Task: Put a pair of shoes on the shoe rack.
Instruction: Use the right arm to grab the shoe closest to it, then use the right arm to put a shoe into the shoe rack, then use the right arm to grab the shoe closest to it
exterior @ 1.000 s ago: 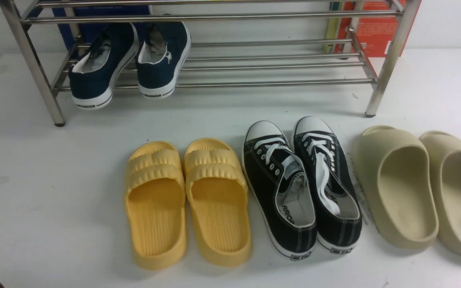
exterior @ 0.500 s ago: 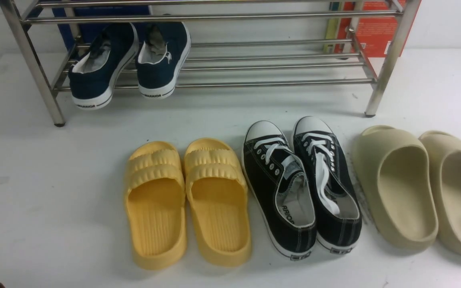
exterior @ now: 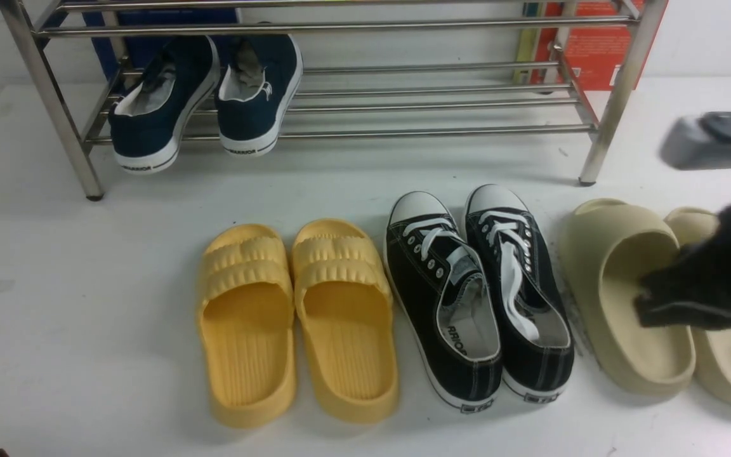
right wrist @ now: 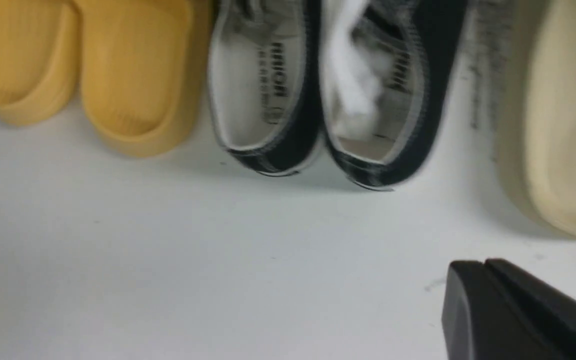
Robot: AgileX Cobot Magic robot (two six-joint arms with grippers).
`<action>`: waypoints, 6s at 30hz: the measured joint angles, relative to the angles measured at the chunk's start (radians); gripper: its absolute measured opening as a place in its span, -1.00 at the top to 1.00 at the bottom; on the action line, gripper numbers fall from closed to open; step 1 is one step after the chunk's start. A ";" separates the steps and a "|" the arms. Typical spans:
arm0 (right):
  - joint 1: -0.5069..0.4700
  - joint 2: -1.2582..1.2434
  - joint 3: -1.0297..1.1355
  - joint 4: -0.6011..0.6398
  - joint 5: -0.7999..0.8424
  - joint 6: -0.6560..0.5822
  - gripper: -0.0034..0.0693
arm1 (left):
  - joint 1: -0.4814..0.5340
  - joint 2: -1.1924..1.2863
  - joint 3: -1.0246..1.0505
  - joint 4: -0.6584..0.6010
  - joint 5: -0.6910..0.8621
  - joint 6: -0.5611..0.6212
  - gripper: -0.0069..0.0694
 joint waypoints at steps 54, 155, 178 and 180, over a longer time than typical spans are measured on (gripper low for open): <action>0.355 0.489 -0.528 -0.194 0.087 0.112 0.83 | 0.000 0.000 0.000 0.000 0.000 0.000 0.51; 0.174 1.004 -1.515 -0.371 0.307 -0.122 0.18 | 0.000 0.000 0.000 0.000 0.001 0.000 0.30; 0.148 0.224 -0.139 -0.376 0.148 0.438 0.17 | 0.000 0.000 0.000 0.000 0.001 0.000 0.30; 0.135 0.239 -0.094 -0.376 0.085 0.456 -0.05 | 0.000 0.000 0.000 0.000 0.001 0.000 0.30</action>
